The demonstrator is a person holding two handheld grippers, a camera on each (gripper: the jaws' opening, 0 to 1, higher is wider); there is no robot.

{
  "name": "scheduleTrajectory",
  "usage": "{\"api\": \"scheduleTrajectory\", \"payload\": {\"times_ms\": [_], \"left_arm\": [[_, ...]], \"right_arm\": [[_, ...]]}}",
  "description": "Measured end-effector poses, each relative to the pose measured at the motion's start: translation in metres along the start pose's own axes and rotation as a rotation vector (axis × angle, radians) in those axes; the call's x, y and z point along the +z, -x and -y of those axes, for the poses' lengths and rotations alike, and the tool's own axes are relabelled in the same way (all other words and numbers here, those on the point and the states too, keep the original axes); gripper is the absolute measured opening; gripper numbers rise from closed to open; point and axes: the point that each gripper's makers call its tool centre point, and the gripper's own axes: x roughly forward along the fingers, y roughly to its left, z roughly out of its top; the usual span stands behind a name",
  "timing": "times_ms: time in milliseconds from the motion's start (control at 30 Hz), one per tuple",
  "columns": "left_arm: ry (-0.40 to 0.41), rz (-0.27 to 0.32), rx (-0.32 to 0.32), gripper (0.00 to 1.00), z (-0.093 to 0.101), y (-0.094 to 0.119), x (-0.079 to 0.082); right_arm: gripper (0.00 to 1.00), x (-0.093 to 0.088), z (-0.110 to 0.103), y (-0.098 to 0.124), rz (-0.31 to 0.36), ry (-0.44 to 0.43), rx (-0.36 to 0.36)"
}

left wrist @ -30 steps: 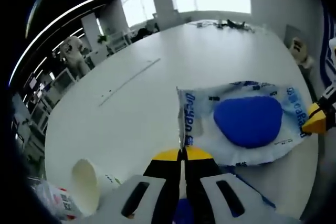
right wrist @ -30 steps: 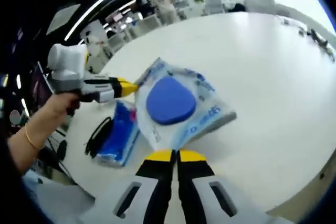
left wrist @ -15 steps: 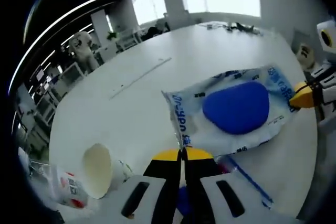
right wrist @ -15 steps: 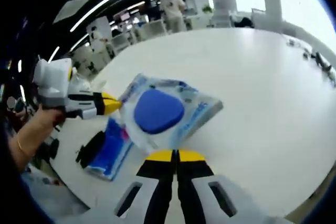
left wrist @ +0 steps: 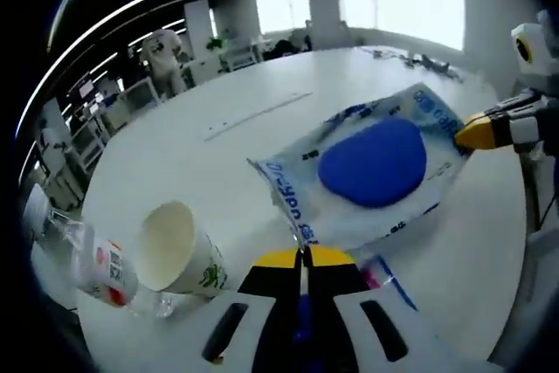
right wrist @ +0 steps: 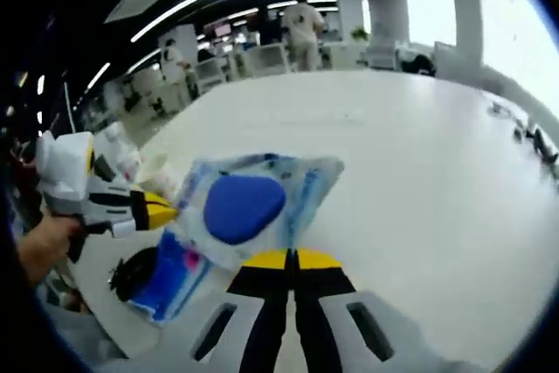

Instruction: Arrange the tabletop items into an orderly group along one side of the table until the central work area is clear of visible clutter.

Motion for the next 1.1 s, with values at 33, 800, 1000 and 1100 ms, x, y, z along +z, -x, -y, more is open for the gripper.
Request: {"api": "scheduleTrajectory", "payload": {"times_ms": [33, 800, 1000, 1100], "left_arm": [[0.008, 0.002, 0.0, 0.01, 0.0, 0.0, 0.0], [0.093, -0.016, 0.043, 0.01, -0.013, -0.006, -0.007], [0.131, -0.055, 0.05, 0.01, -0.016, -0.011, -0.017], [0.158, -0.05, 0.054, 0.01, -0.018, -0.012, -0.018]], "right_arm": [[0.0, 0.002, 0.001, -0.002, 0.001, 0.004, 0.0], [0.0, 0.016, 0.007, -0.055, -0.037, 0.031, 0.055], [0.0, 0.008, 0.006, -0.07, -0.076, 0.04, 0.076], [0.0, 0.004, 0.008, -0.077, -0.096, 0.032, 0.083]]}}
